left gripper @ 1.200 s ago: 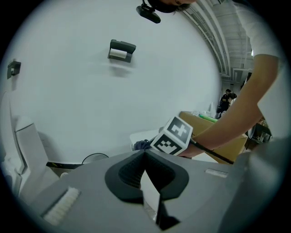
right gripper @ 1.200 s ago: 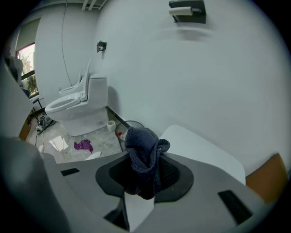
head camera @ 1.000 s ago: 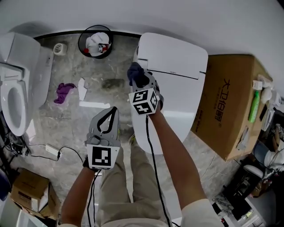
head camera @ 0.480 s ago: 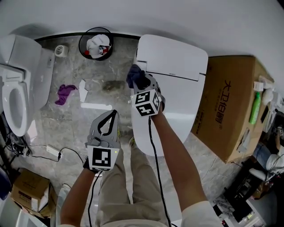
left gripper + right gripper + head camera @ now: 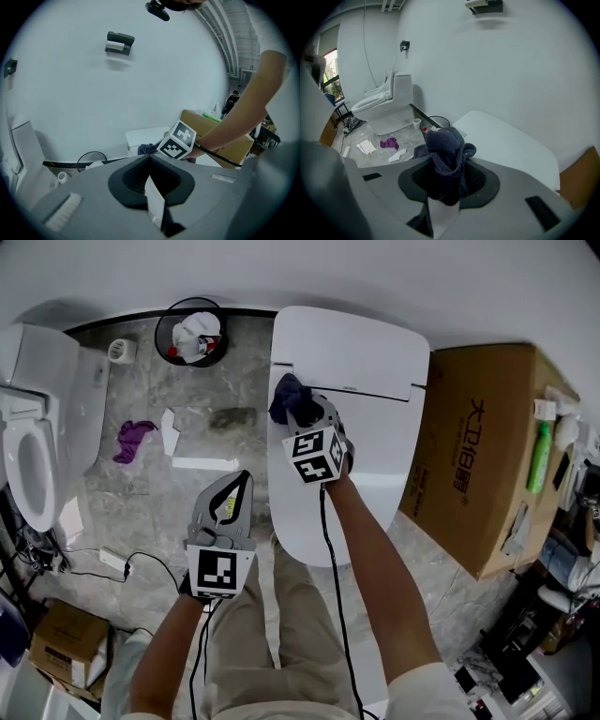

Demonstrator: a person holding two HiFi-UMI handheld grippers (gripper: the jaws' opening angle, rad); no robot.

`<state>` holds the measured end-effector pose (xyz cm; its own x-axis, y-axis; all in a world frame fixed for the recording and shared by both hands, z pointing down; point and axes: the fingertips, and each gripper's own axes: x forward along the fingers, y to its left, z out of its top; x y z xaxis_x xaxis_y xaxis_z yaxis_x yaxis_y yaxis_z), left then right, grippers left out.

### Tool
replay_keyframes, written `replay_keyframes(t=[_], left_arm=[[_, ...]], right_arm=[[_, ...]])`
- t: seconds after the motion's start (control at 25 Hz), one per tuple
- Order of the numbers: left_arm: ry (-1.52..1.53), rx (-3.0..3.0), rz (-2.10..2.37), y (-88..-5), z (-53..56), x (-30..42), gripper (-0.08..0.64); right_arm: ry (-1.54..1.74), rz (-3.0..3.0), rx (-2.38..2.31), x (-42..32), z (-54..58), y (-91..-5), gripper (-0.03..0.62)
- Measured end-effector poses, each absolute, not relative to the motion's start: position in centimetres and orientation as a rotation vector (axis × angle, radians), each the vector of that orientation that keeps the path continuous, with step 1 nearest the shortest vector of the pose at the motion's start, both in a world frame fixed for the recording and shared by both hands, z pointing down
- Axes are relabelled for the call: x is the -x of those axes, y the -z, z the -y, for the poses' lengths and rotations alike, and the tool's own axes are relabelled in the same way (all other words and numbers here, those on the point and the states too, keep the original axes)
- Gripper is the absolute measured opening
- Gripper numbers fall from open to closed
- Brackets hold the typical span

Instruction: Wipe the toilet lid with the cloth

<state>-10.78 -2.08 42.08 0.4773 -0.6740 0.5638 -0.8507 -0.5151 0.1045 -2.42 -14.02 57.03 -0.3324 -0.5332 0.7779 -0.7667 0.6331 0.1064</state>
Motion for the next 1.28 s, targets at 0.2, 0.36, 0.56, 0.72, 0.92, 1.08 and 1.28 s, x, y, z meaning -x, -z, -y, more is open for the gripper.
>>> replay_keyframes(t=[0.2, 0.36, 0.56, 0.72, 0.92, 1.08, 1.28], left_arm=[[-0.666, -2.369, 1.256, -42.3, 1.9, 9.4, 0.000], [-0.657, -2.388, 1.252, -42.1, 1.8, 8.2, 0.000], [-0.678, -2.389, 1.228, -42.3, 1.6, 7.1, 0.000], [-0.676, -2.397, 1.228, -42.2, 1.5, 6.2, 0.000], [-0.693, -2.382, 1.219, -42.6, 1.1, 5.2, 0.000], [-0.693, -2.384, 1.214, -42.6, 0.8, 4.3, 0.000], [-0.697, -2.388, 1.209, -42.5, 0.6, 3.2, 0.000]], right_arm=[[-0.365, 2.004, -1.037, -0.1, 13.9, -57.1, 0.117], [-0.373, 1.989, -1.050, -1.8, 13.8, -57.2, 0.118], [-0.378, 1.971, -1.064, -3.9, 13.8, -57.2, 0.118], [-0.377, 1.962, -1.068, -5.4, 13.8, -57.3, 0.118], [-0.377, 1.950, -1.077, -7.3, 13.9, -57.3, 0.118], [-0.380, 1.931, -1.089, -9.1, 13.8, -57.4, 0.118], [-0.384, 1.910, -1.100, -11.5, 13.8, -57.4, 0.118]])
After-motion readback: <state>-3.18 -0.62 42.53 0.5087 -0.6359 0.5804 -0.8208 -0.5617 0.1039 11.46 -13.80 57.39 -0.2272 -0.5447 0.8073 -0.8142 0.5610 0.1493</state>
